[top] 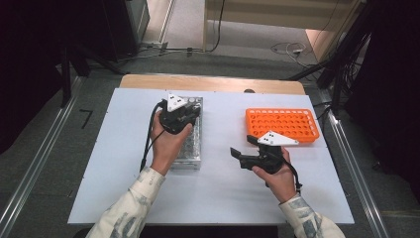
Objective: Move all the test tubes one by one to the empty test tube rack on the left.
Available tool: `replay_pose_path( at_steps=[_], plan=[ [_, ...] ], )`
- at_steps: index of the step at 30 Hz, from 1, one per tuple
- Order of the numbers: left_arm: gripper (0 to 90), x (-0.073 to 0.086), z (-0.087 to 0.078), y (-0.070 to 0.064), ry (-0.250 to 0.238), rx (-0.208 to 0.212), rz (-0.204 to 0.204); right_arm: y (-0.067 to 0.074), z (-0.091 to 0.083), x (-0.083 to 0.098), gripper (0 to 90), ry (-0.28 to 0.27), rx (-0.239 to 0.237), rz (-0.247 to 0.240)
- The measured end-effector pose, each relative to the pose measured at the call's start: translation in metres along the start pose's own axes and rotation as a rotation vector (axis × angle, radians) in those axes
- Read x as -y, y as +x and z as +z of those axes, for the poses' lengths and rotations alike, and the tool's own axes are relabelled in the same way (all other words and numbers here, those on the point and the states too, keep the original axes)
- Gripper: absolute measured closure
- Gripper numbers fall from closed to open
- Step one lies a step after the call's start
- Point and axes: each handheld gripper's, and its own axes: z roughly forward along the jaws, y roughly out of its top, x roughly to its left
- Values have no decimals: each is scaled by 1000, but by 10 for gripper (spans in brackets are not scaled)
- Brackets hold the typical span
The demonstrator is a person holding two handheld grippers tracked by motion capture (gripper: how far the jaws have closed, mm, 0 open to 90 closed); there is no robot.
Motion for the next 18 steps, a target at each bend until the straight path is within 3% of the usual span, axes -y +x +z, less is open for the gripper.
replay_pose_path(
  at_steps=[18],
  plan=[
    [759, 14, 10, -4, 74, -13, 28, 1, 1, 1, 191, 9, 4, -4]
  ],
)
